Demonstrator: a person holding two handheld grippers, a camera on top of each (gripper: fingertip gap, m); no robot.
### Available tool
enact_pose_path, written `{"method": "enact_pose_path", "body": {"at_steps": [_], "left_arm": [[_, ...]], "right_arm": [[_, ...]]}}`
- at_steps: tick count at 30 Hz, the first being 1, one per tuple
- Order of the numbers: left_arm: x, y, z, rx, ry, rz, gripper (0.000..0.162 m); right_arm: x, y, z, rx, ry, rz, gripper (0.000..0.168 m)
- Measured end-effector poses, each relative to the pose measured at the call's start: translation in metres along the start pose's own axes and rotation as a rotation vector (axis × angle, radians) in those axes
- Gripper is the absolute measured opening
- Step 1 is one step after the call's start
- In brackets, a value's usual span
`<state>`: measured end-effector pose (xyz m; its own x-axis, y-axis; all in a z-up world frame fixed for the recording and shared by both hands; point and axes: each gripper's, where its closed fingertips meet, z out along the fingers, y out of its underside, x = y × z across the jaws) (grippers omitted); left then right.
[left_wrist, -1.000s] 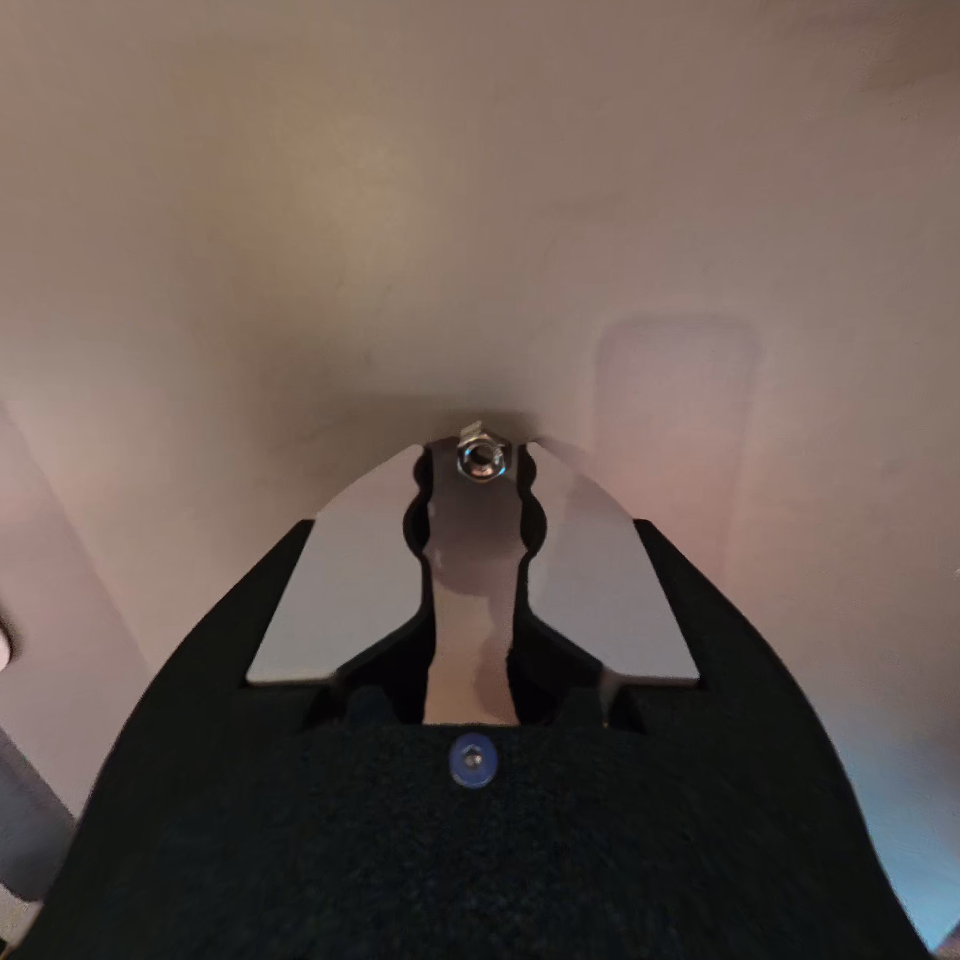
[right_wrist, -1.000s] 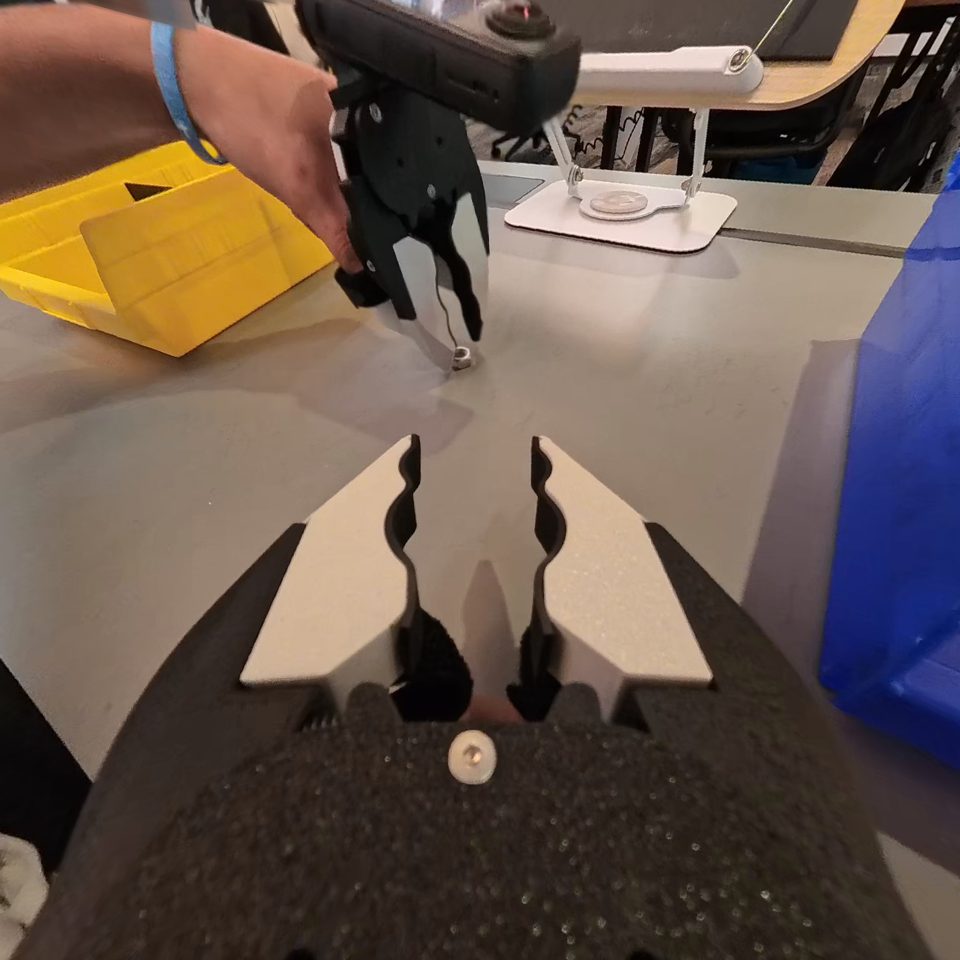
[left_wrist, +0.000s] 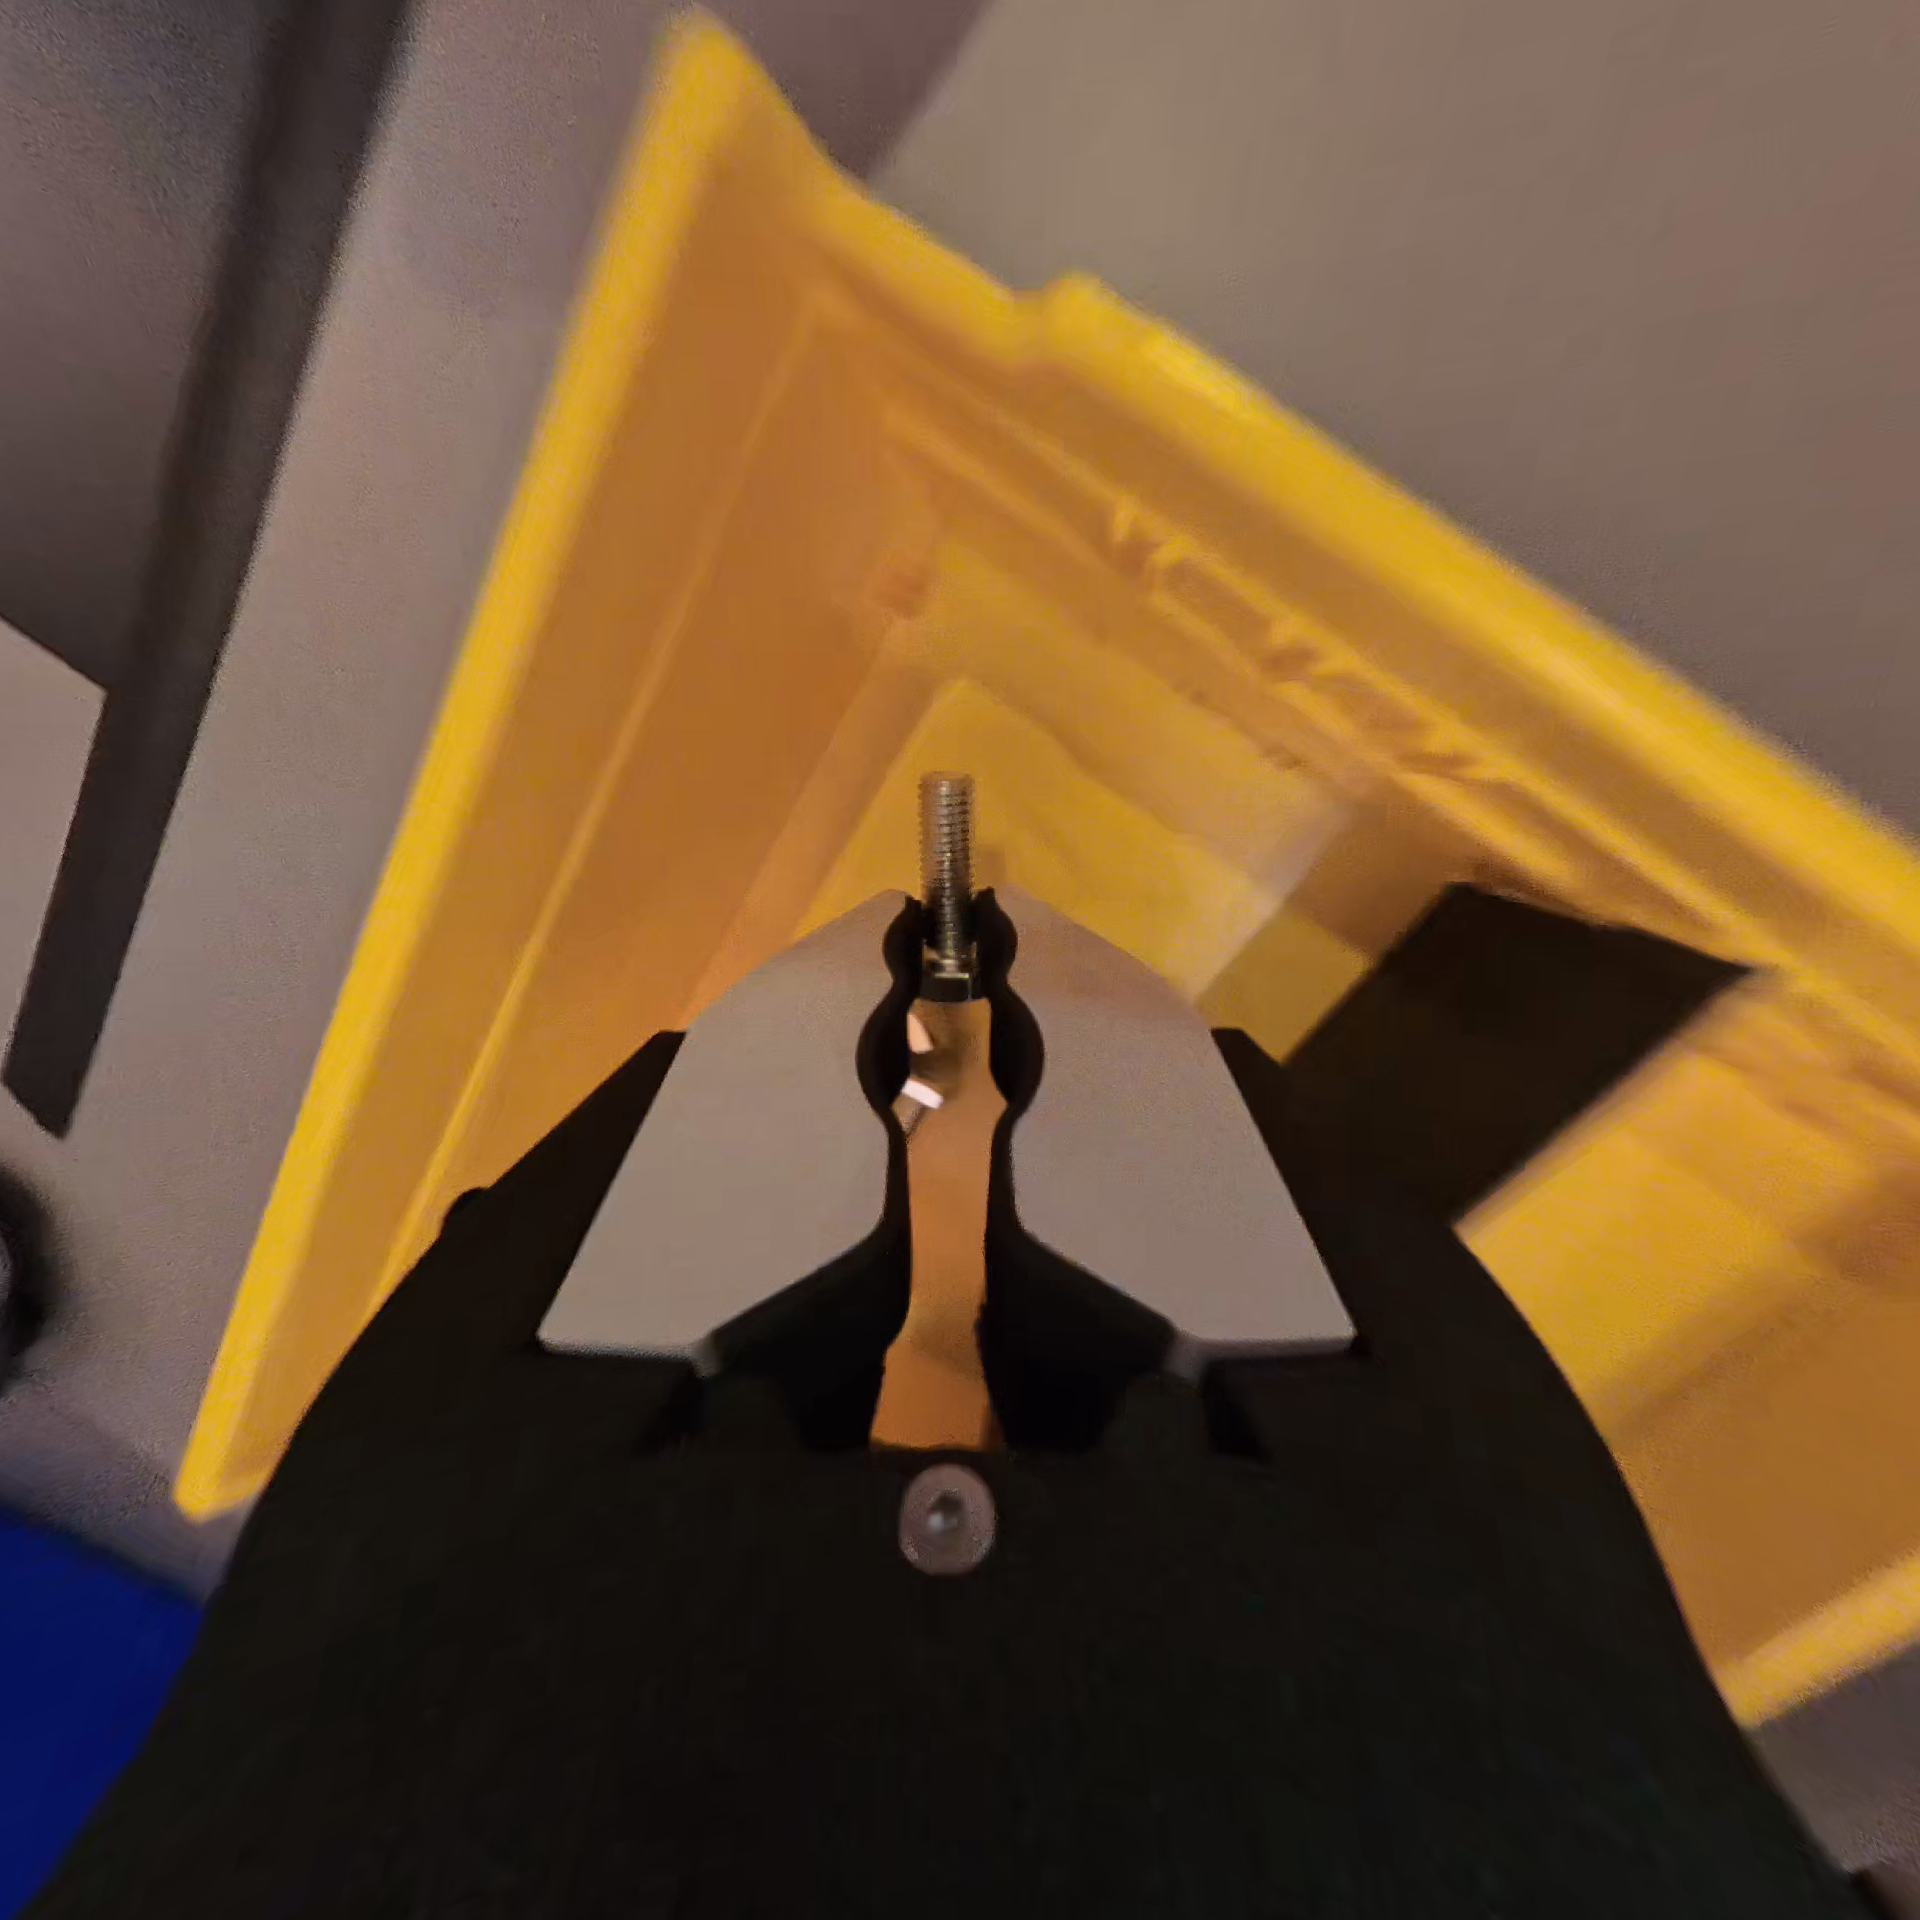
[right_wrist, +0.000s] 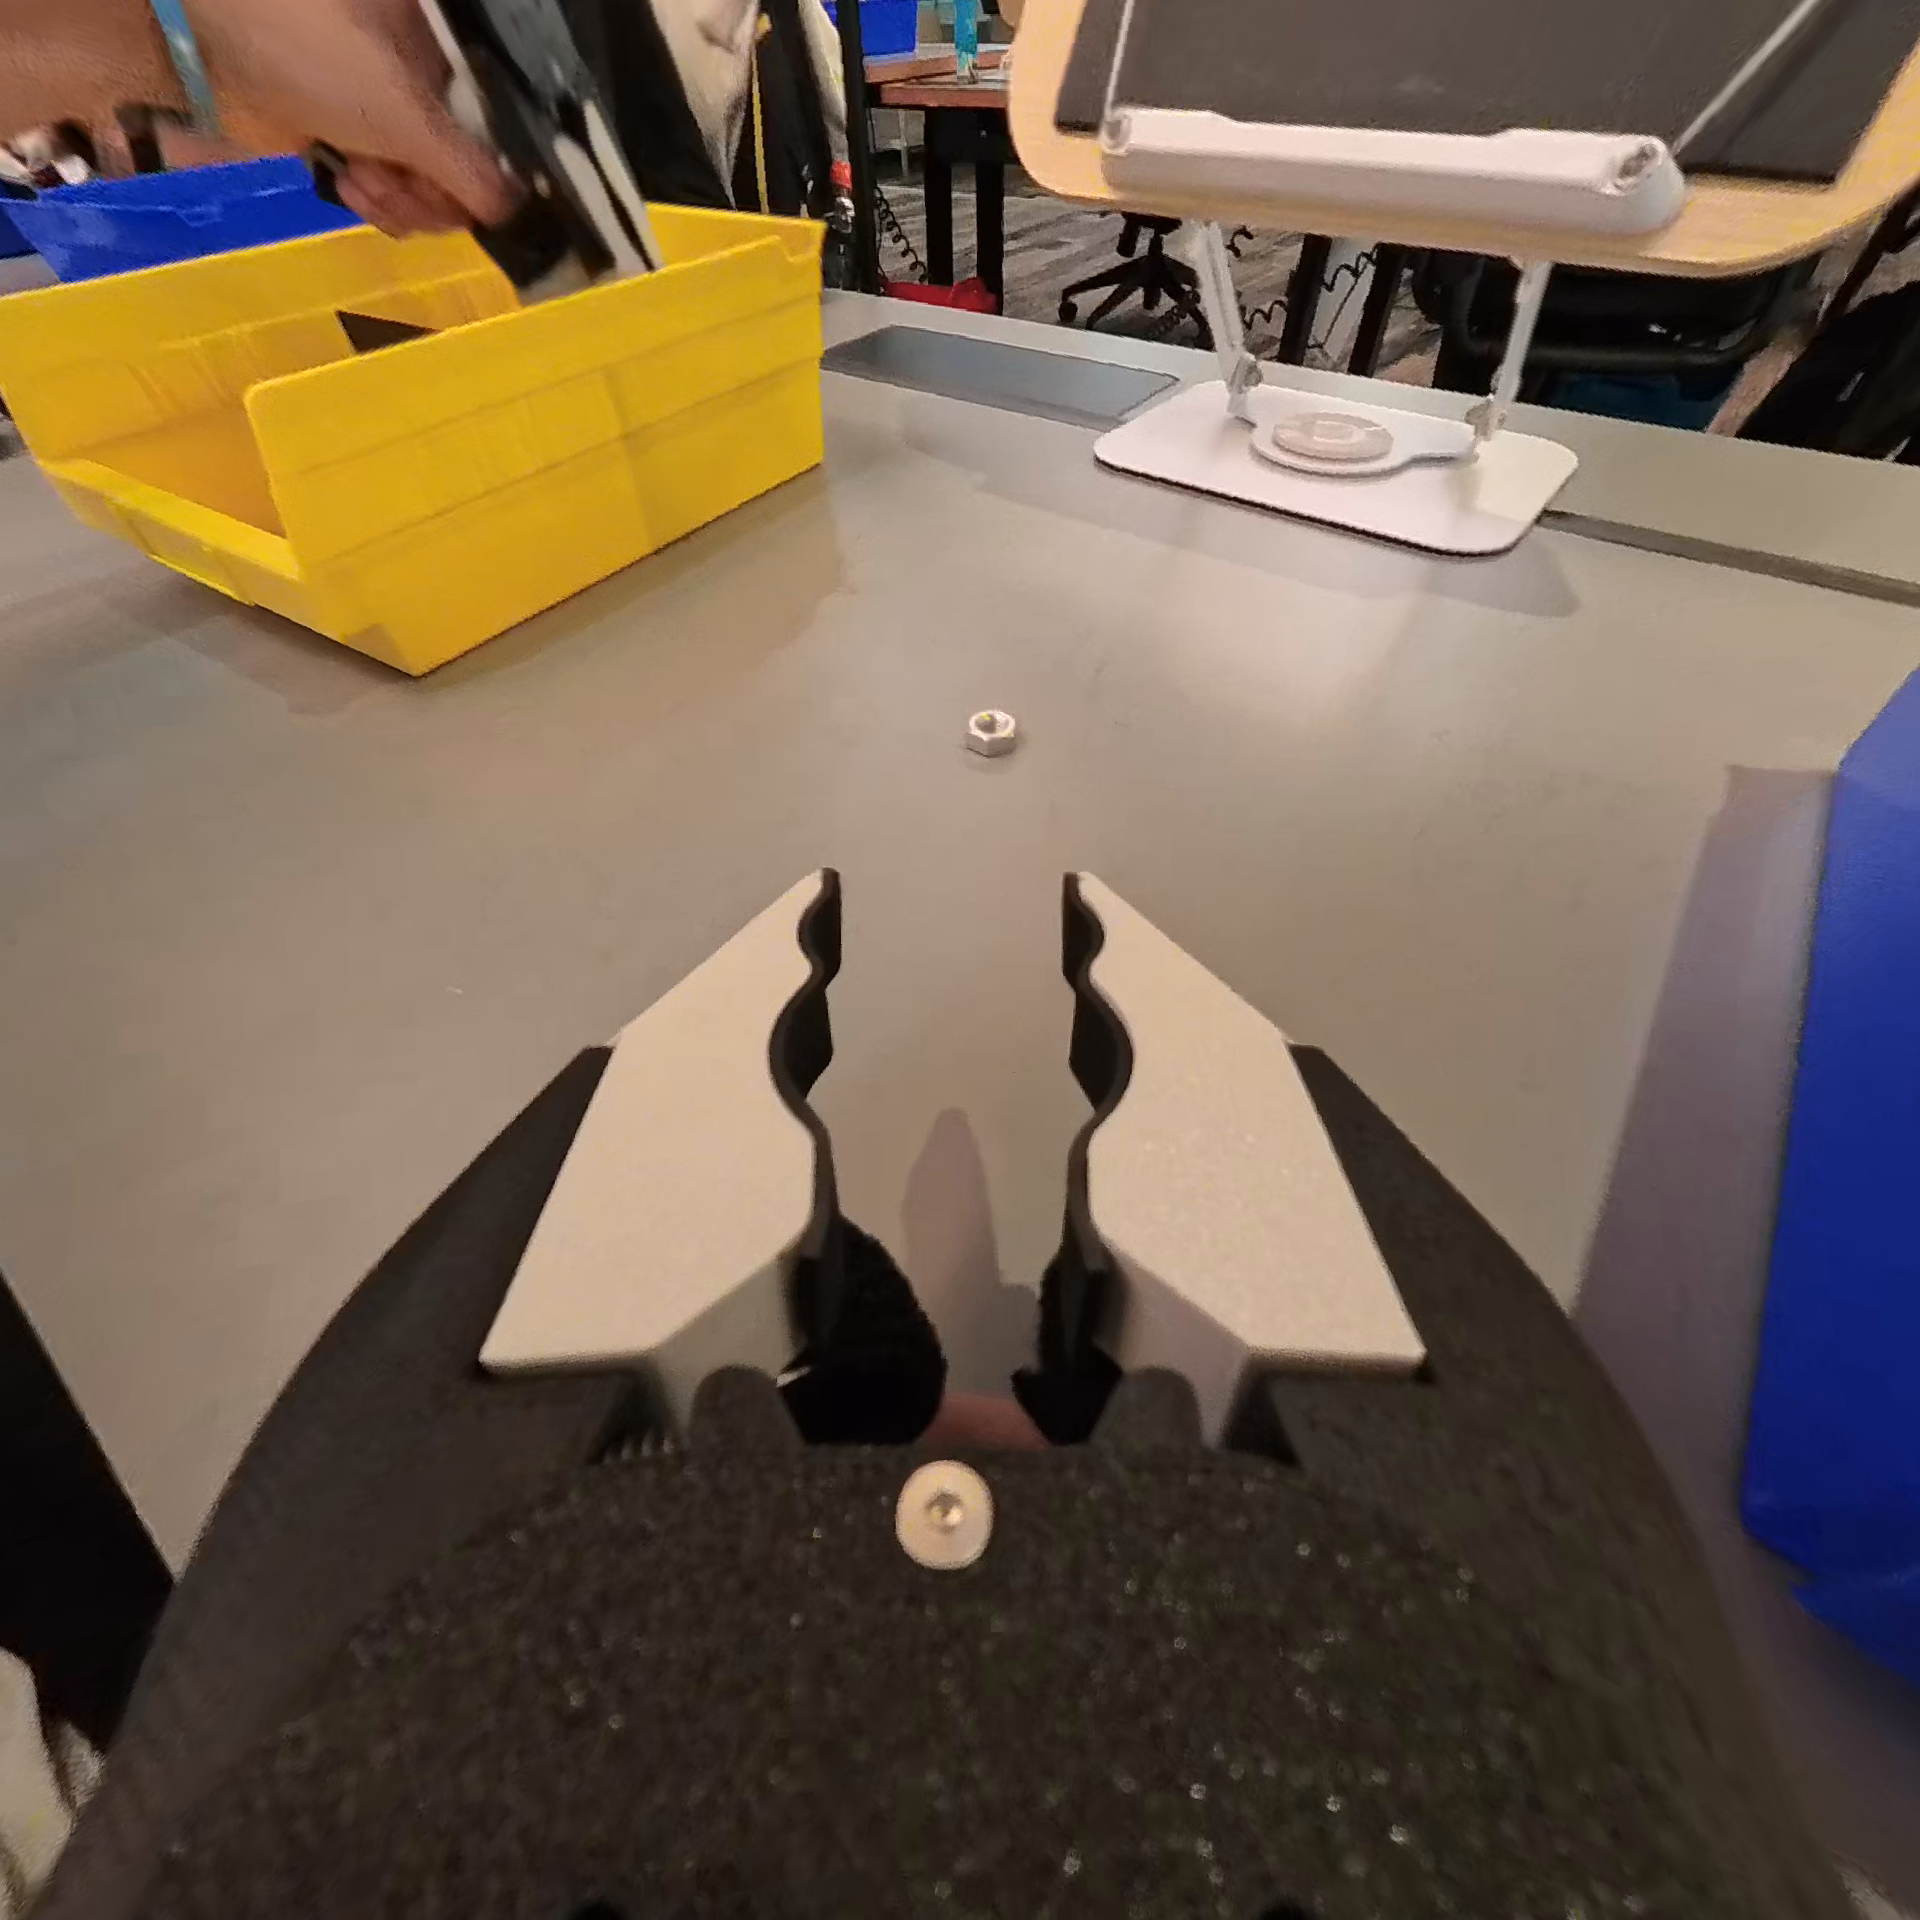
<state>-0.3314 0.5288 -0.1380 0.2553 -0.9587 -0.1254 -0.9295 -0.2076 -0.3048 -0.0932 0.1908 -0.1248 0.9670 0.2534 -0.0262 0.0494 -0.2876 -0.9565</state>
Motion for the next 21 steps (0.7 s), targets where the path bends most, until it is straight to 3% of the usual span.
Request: {"method": "enact_pose_path", "body": {"at_steps": [1, 4, 8, 13, 21], "left_arm": [[0.009, -0.009, -0.021, 0.104, 0.026, -0.031, 0.009], [0.074, -0.046, -0.102, 0.491, 0.208, -0.064, 0.009], [0.221, -0.078, -0.187, 0.905, 0.649, -0.011, 0.009], [0.340, -0.080, -0.177, 0.960, 0.959, 0.001, 0.009], [0.396, -0.076, -0.158, 0.947, 1.102, 0.017, 0.009]], "right_arm": [[-0.003, -0.002, 0.000, 0.009, -0.014, -0.013, 0.042], [-0.023, -0.017, 0.005, 0.037, -0.143, -0.029, 0.042], [-0.067, -0.071, 0.005, 0.140, -0.450, 0.058, 0.042], [-0.111, -0.125, -0.014, 0.230, -0.813, 0.207, 0.038], [-0.121, -0.119, -0.041, 0.300, -0.961, 0.308, 0.028]]}}
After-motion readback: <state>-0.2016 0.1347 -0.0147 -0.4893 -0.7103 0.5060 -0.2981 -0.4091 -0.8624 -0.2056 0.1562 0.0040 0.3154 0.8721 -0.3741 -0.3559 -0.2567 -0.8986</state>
